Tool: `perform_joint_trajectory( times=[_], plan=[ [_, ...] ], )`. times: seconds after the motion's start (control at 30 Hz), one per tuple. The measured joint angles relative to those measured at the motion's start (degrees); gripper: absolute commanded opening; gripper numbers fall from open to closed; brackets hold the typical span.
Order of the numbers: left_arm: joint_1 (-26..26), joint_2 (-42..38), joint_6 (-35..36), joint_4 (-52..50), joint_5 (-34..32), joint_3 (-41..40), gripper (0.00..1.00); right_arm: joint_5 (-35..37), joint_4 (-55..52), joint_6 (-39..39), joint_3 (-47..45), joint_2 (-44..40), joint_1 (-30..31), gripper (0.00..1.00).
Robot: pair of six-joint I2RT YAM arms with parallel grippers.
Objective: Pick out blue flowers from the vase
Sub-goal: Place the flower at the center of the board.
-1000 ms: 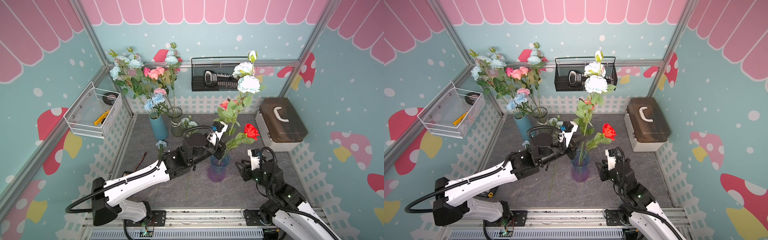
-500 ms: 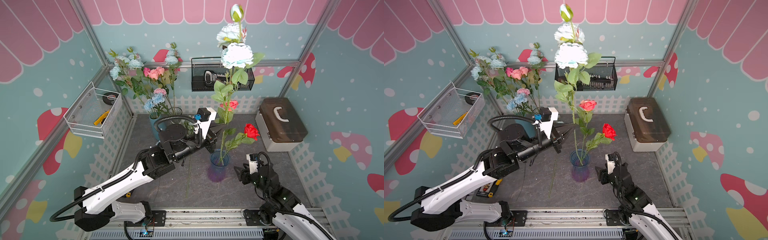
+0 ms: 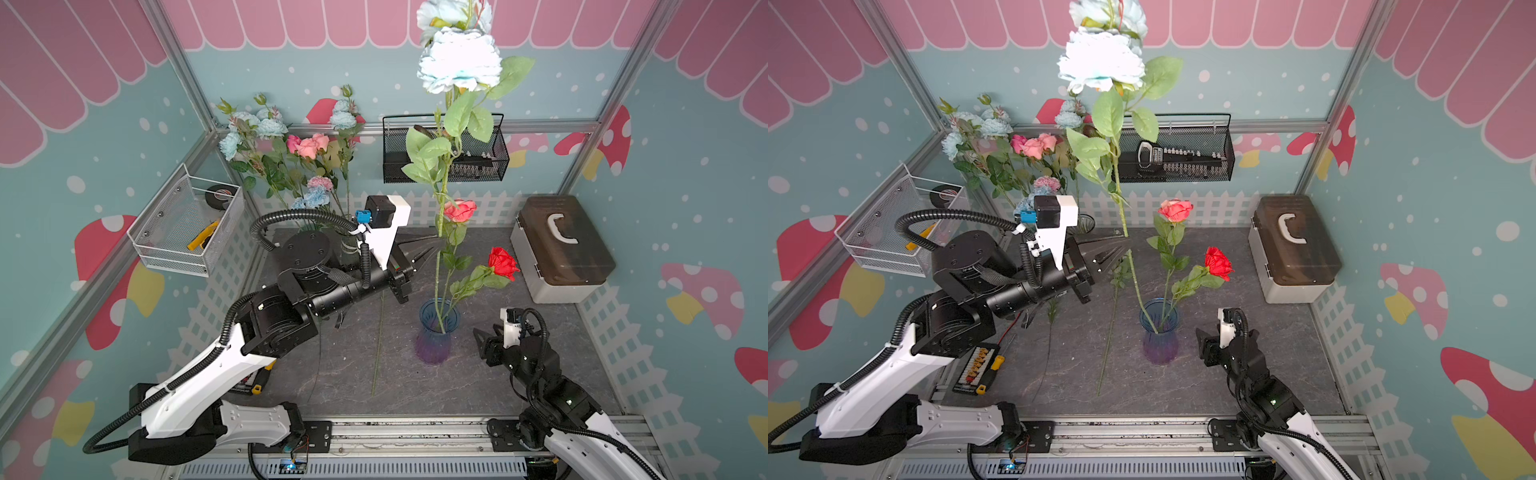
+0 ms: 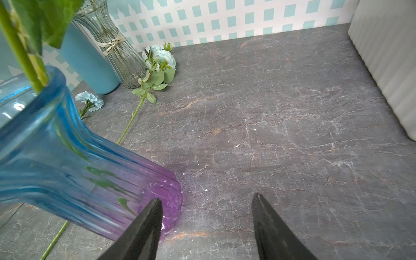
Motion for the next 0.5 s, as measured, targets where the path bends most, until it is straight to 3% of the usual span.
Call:
perform_joint_trajectory(
  times=[0.17,0.5],
  plan=[
    [0.1,-0.5,0.3,-4.9,-2.6,4.1,0.0,0.1,0.3,0.1,-0.2,0.4,0.0,0.73],
    [3.1,-3.5,1.0,-14.0,-12.2,6.8,0.0,0.1,1.4,0.2,-0.2,2.6,0.0,0.74]
  ],
)
